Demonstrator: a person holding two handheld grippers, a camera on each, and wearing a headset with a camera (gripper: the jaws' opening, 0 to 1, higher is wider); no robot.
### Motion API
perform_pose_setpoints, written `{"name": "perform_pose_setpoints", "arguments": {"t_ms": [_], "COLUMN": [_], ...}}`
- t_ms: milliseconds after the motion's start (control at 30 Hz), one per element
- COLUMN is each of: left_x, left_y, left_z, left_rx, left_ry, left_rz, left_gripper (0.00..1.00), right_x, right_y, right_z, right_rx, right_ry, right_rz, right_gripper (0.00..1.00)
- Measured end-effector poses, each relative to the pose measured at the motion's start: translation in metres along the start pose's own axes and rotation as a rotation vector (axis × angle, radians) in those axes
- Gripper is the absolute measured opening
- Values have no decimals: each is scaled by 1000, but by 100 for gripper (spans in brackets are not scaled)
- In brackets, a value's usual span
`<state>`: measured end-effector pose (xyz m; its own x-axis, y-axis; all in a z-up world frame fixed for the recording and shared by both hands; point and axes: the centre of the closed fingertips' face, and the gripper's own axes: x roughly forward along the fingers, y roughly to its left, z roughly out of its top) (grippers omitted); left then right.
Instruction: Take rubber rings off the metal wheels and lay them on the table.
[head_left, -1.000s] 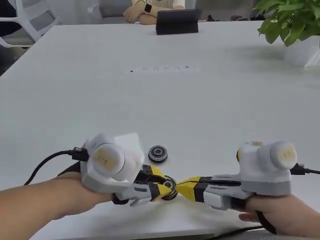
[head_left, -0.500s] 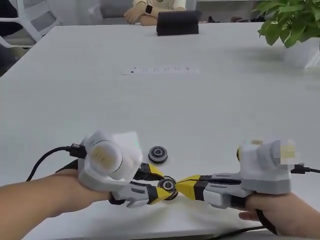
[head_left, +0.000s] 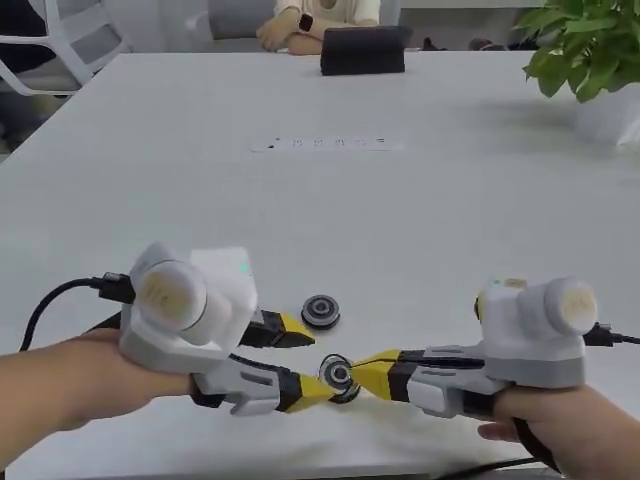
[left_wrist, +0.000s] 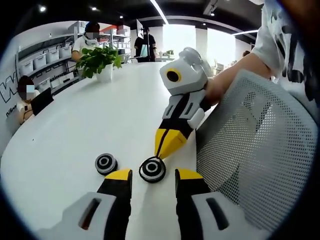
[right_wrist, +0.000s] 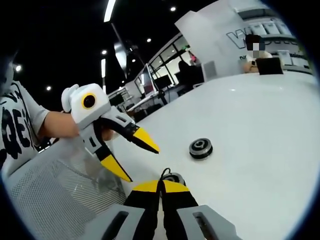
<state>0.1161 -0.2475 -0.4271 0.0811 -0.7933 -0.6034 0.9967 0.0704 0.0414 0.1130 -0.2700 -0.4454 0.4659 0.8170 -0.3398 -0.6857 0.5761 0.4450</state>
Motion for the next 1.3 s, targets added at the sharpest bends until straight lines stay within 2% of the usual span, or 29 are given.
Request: {"name": "perform_pose_setpoints", "arguments": {"t_ms": [400, 633, 800, 1100, 1300], "left_x": [-31, -50, -61, -80, -90], "left_y": [9, 17, 20, 28, 34], "left_z": [4, 1, -4, -9, -15], "left_rx": [-39, -72, -84, -107, -115], "left_ry": [-47, -65, -64, -77, -75], "left_rz": [42, 84, 103, 139, 162], "left_gripper": [36, 40, 42, 43, 43], "right_x": [3, 11, 17, 34, 47], "right_y": [9, 9, 11, 15, 18], "right_z": [18, 25, 31, 37, 33], "right_rx": [-29, -50, -67, -103, -148], "right_ry": [-1, 22, 36, 77, 136], "right_rz": [31, 49, 66, 96, 124], "right_gripper": [0, 0, 0, 0, 0]}}
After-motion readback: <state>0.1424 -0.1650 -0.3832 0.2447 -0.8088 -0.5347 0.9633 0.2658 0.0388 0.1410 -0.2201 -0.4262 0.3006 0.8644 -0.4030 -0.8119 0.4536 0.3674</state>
